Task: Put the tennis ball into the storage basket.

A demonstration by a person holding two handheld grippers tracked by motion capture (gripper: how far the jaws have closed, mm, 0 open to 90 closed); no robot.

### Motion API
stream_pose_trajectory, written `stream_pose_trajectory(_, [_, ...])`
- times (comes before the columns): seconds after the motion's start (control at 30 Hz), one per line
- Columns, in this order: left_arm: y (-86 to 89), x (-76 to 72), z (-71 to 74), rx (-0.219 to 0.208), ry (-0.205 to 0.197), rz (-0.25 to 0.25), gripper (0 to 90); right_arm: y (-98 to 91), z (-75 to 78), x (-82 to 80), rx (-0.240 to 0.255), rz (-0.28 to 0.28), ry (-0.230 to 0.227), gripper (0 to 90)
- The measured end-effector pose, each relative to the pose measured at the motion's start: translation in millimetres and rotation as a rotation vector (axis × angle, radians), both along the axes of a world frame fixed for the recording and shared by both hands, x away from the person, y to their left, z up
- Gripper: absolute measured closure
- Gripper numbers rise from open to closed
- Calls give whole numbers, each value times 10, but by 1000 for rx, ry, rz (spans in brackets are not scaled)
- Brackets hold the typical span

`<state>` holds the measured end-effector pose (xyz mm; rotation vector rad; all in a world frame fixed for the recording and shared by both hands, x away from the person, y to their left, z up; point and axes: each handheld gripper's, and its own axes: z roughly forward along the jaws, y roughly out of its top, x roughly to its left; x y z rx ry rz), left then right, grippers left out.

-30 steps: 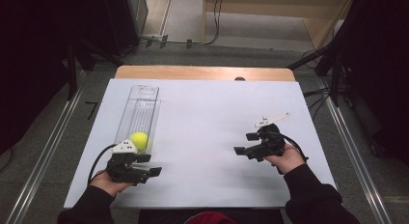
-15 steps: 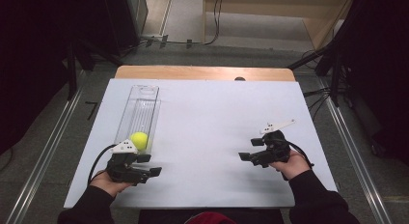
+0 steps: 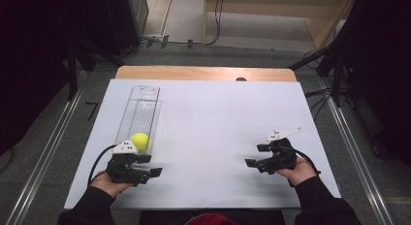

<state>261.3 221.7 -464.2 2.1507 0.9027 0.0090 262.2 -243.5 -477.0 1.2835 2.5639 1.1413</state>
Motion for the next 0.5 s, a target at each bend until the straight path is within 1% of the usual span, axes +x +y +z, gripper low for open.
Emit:
stream_pose_trajectory(0.23, [0, -3, 2, -1, 0, 0, 296, -85, -31, -58, -6, -13, -12, 174])
stream_pose_trajectory(0.5, [-1, -2, 0, 0, 0, 1, 296, -170, -37, -69, -3, -29, -19, 174])
